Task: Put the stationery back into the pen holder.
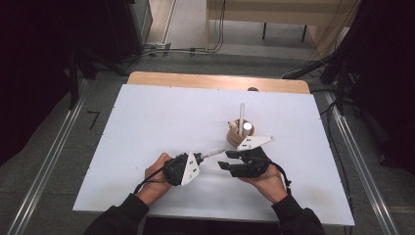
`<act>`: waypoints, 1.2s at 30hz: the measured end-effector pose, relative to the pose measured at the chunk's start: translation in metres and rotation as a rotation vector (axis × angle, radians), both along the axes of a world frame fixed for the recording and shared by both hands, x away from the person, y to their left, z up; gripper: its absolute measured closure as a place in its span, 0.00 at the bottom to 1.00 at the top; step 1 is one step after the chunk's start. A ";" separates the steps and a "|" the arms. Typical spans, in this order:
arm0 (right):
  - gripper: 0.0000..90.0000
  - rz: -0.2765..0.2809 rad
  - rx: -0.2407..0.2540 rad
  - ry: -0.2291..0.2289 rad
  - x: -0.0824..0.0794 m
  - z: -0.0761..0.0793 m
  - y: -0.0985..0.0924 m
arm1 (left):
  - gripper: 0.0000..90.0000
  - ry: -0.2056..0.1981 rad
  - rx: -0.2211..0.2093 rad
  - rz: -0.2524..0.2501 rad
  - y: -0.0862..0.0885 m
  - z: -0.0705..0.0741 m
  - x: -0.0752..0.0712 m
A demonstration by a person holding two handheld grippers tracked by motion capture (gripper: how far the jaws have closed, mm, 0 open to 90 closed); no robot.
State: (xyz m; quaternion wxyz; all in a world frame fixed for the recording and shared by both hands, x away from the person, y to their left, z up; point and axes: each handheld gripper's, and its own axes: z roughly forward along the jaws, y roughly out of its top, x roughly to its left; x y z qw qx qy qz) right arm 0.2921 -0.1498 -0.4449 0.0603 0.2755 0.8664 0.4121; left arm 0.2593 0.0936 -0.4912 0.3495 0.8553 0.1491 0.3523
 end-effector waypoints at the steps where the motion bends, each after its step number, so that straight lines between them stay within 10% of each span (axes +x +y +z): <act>1: 0.54 -0.004 -0.003 -0.007 0.000 0.000 0.000 | 0.88 0.009 -0.007 0.005 0.001 0.001 0.001; 10: 0.40 -0.049 -0.050 -0.028 -0.001 -0.007 -0.004 | 0.88 0.077 -0.113 0.030 0.007 0.006 0.007; 36: 0.33 -0.145 -0.122 -0.001 -0.020 -0.028 -0.046 | 0.88 0.390 -0.591 0.053 0.014 0.018 0.037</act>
